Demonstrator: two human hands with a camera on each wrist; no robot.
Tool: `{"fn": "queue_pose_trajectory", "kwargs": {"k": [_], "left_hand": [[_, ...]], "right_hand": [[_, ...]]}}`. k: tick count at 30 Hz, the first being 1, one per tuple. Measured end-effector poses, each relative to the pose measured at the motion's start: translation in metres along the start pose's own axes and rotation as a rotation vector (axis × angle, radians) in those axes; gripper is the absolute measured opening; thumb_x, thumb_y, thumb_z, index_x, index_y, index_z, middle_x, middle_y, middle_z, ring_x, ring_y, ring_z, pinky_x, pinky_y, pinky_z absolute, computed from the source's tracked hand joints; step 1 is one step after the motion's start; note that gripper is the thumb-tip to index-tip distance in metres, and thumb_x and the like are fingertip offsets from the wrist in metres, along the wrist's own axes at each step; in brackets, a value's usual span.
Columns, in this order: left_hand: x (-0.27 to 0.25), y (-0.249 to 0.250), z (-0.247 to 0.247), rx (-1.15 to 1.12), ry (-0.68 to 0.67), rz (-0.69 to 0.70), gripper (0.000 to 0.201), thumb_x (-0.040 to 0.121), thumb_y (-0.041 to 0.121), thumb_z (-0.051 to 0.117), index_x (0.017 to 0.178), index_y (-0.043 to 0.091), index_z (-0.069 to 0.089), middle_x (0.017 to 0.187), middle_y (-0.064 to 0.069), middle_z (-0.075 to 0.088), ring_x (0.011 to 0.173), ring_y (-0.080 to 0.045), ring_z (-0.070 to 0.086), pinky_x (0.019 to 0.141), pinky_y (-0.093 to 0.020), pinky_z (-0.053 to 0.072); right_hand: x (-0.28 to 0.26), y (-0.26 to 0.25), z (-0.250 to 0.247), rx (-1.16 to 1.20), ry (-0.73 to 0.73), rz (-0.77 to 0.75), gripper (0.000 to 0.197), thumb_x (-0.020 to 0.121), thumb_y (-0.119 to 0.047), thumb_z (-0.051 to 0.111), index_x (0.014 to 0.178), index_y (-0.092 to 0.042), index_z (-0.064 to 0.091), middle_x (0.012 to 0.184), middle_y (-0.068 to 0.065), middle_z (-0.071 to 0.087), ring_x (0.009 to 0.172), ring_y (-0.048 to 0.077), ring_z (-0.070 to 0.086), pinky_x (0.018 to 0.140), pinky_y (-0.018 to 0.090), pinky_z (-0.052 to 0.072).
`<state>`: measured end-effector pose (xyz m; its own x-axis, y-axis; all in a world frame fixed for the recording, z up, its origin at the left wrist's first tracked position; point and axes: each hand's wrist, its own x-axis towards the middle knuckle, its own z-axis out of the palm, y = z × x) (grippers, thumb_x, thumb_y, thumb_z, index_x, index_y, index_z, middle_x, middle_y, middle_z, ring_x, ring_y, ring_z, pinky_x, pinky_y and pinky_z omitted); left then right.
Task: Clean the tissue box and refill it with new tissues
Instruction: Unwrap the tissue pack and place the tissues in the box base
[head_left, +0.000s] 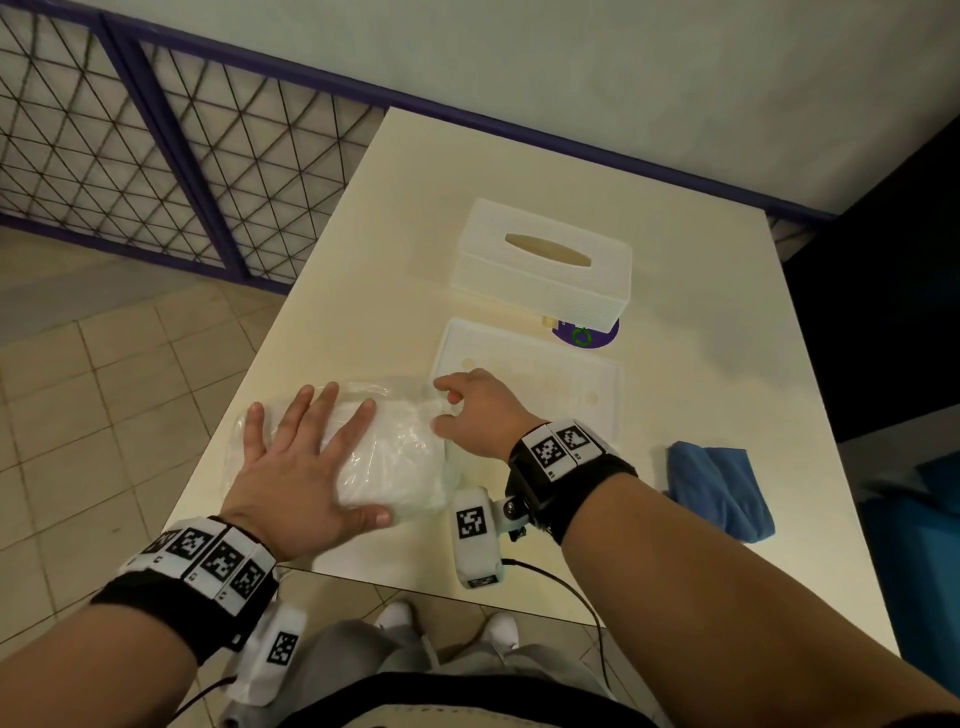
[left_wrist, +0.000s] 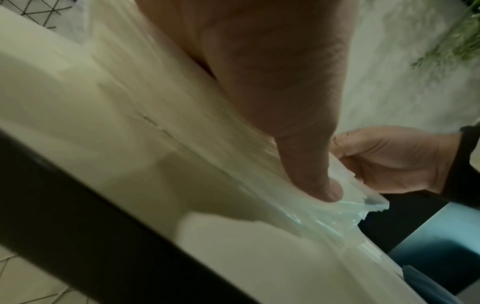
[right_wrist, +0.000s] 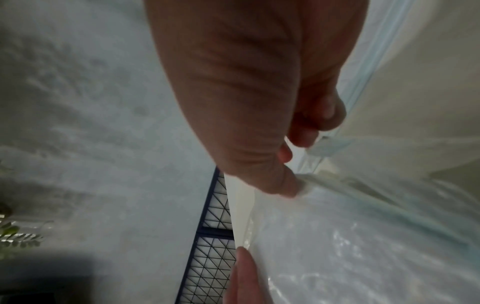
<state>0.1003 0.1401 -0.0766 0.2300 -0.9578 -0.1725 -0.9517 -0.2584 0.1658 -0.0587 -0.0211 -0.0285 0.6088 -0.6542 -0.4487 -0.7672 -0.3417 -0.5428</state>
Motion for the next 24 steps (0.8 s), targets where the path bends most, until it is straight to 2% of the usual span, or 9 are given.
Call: {"fn": "queue_pose_trajectory", "kwargs": {"k": [4, 7, 10, 13, 15, 17, 19, 21, 24], "left_hand": [[0.0, 0.0, 0.003, 0.005, 0.008, -0.002, 0.115, 0.054, 0.1, 0.027, 0.149, 0.044, -0.004, 0.163, -0.005, 0.0, 0.149, -0.025, -0.006, 0.11, -0.052, -0.023], [-0.001, -0.001, 0.004, 0.009, 0.022, -0.007, 0.114, 0.055, 0.1, 0.028, 0.148, 0.045, -0.007, 0.163, -0.004, -0.001, 0.149, -0.024, -0.008, 0.111, -0.054, -0.021], [-0.002, 0.0, 0.004, 0.011, 0.031, -0.011, 0.113, 0.055, 0.1, 0.027, 0.149, 0.045, -0.005, 0.163, -0.004, 0.002, 0.149, -0.024, -0.006, 0.112, -0.054, -0.02], [-0.003, 0.001, 0.005, 0.013, 0.035, -0.012, 0.114, 0.055, 0.1, 0.027, 0.149, 0.045, -0.006, 0.163, -0.004, 0.0, 0.149, -0.024, -0.008, 0.111, -0.053, -0.021], [-0.003, 0.0, 0.005, 0.012, 0.035, -0.008, 0.114, 0.055, 0.1, 0.027, 0.149, 0.044, -0.005, 0.163, -0.004, 0.0, 0.149, -0.024, -0.007, 0.111, -0.054, -0.02], [-0.003, 0.0, 0.006, 0.009, 0.037, -0.013, 0.114, 0.055, 0.1, 0.028, 0.15, 0.043, -0.002, 0.163, -0.005, 0.003, 0.149, -0.025, -0.005, 0.112, -0.056, -0.018], [-0.004, 0.0, 0.005, 0.008, 0.04, -0.025, 0.114, 0.055, 0.1, 0.028, 0.15, 0.043, -0.002, 0.163, -0.005, 0.003, 0.149, -0.026, -0.003, 0.112, -0.057, -0.016], [-0.005, 0.0, 0.005, 0.003, 0.045, -0.032, 0.114, 0.056, 0.099, 0.028, 0.15, 0.043, -0.001, 0.163, -0.005, 0.004, 0.149, -0.026, -0.002, 0.112, -0.058, -0.015], [-0.006, 0.001, 0.006, 0.003, 0.048, -0.038, 0.113, 0.057, 0.099, 0.027, 0.15, 0.043, -0.002, 0.163, -0.005, 0.005, 0.149, -0.027, -0.001, 0.113, -0.058, -0.014]], "right_hand": [[0.002, -0.009, 0.008, -0.004, -0.067, 0.016, 0.052, 0.086, -0.029, 0.057, 0.137, -0.018, 0.049, 0.136, 0.005, 0.044, 0.124, 0.022, 0.048, 0.106, 0.033, 0.039], [0.002, -0.01, 0.009, 0.014, -0.057, 0.042, 0.053, 0.08, -0.03, 0.064, 0.13, -0.017, 0.053, 0.122, 0.002, 0.051, 0.111, 0.019, 0.054, 0.093, 0.028, 0.045], [0.002, -0.01, 0.011, 0.036, -0.035, 0.027, 0.051, 0.08, -0.026, 0.068, 0.126, -0.013, 0.051, 0.102, -0.001, 0.051, 0.093, 0.017, 0.053, 0.076, 0.025, 0.042], [0.004, -0.01, 0.016, 0.057, -0.049, 0.05, 0.051, 0.08, -0.027, 0.07, 0.124, -0.008, 0.052, 0.107, 0.005, 0.057, 0.095, 0.022, 0.057, 0.071, 0.026, 0.044], [0.004, -0.011, 0.017, 0.101, -0.047, 0.056, 0.049, 0.078, -0.028, 0.072, 0.119, -0.007, 0.055, 0.1, 0.002, 0.056, 0.087, 0.019, 0.056, 0.068, 0.027, 0.046], [0.004, -0.013, 0.017, 0.132, 0.018, 0.034, 0.045, 0.076, -0.023, 0.075, 0.115, -0.009, 0.056, 0.09, -0.004, 0.053, 0.086, 0.016, 0.053, 0.071, 0.027, 0.045], [0.004, -0.014, 0.017, 0.127, 0.097, -0.009, 0.039, 0.072, -0.019, 0.076, 0.107, -0.011, 0.059, 0.083, -0.006, 0.052, 0.083, 0.016, 0.053, 0.066, 0.023, 0.044], [0.005, -0.015, 0.019, 0.092, 0.141, -0.04, 0.034, 0.069, -0.017, 0.077, 0.099, -0.013, 0.061, 0.086, -0.003, 0.055, 0.08, 0.016, 0.053, 0.059, 0.018, 0.04], [0.004, -0.015, 0.019, 0.1, 0.157, -0.043, 0.029, 0.068, -0.015, 0.076, 0.093, -0.013, 0.062, 0.084, -0.003, 0.057, 0.078, 0.016, 0.055, 0.061, 0.022, 0.044]]}}
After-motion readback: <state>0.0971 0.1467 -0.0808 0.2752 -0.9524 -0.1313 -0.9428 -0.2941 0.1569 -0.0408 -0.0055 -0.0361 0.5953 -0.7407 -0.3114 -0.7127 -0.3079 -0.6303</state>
